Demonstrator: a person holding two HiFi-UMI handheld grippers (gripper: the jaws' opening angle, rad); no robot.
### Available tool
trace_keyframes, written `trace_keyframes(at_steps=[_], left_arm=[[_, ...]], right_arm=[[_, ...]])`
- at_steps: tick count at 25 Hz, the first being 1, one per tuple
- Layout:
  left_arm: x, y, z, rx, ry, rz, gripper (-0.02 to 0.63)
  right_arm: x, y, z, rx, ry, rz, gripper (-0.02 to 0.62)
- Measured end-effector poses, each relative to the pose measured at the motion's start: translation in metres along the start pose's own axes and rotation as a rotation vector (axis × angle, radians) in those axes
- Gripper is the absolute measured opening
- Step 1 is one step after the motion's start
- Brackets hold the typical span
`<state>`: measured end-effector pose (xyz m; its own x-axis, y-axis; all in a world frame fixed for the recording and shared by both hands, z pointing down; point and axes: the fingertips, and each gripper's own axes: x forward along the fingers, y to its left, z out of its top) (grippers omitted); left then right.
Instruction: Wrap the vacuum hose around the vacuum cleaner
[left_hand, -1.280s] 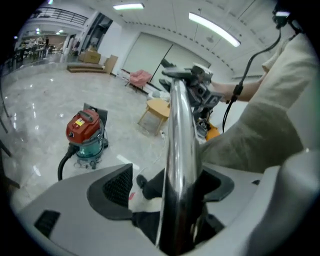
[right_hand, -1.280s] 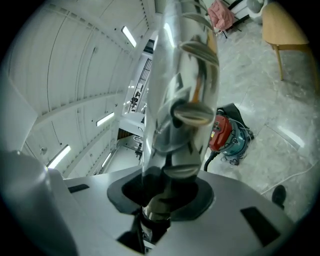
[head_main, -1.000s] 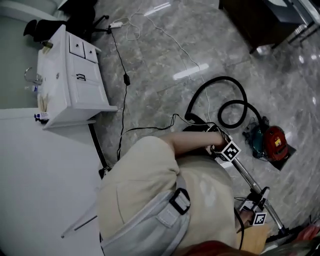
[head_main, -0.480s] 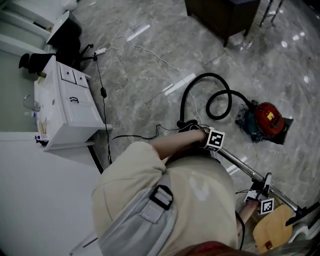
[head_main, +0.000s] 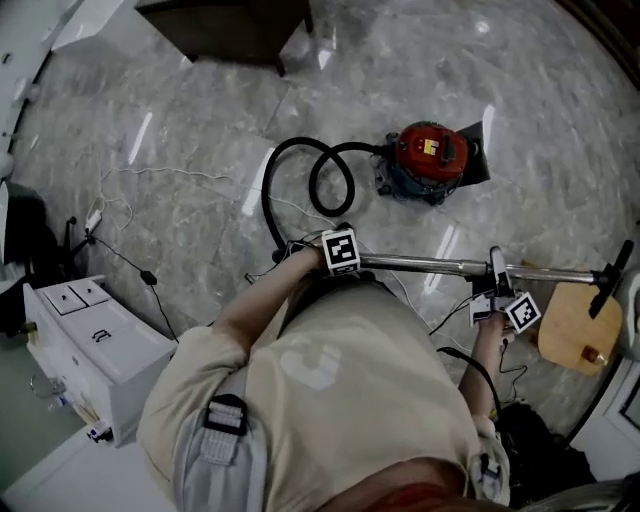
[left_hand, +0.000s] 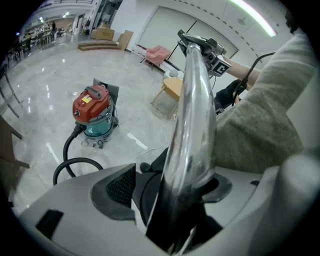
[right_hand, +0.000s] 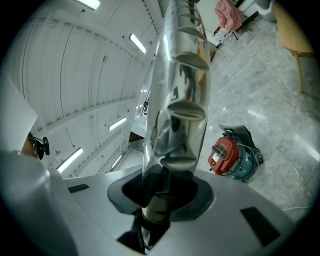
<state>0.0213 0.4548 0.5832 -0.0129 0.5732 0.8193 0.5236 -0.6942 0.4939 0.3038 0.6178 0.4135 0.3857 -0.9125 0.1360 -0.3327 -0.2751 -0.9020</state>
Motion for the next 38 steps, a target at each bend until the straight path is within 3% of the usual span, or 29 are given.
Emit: trace_keyframes(at_steps=[5,8,10,12,16,21,25,31,38], left_arm=[[-0.001,0.029,0.021,0.103,-0.028,-0.054,0.337],[-0.009,0.040,0.043,0.134,-0.038,-0.101,0.193],[-0.012,0.059,0.062,0.169,-0.071,-0.055,0.129],[-0.017,0.077,0.081,0.174,-0.124,0.000,0.127],[-0.029,0.104,0.087,0.105,-0.187,0.050,0.127],[-0.028,0.132,0.083,0.024,-0.151,0.050,0.127],[-0.030,0.163,0.108,-0.039,-0.168,0.099,0.129],[-0.066,0.203,0.132,-0.017,-0.179,0.235,0.138],[-0.071,0.214,0.148,-0.061,-0.185,0.213,0.138]], right_arm=[[0.046,0.004,0.022,-0.053,0.005,-0.037,0.100],[0.078,0.019,0.050,-0.097,0.010,-0.076,0.100],[0.099,0.025,0.067,-0.142,0.023,-0.096,0.100],[0.121,0.029,0.081,-0.172,0.045,-0.097,0.098],[0.167,0.030,0.088,-0.160,0.096,-0.048,0.098],[0.213,-0.001,0.089,-0.091,0.150,-0.024,0.098],[0.246,-0.035,0.109,-0.029,0.191,-0.007,0.100],[0.277,-0.056,0.139,0.031,0.206,0.019,0.098],[0.299,-0.057,0.158,0.013,0.245,0.010,0.098]])
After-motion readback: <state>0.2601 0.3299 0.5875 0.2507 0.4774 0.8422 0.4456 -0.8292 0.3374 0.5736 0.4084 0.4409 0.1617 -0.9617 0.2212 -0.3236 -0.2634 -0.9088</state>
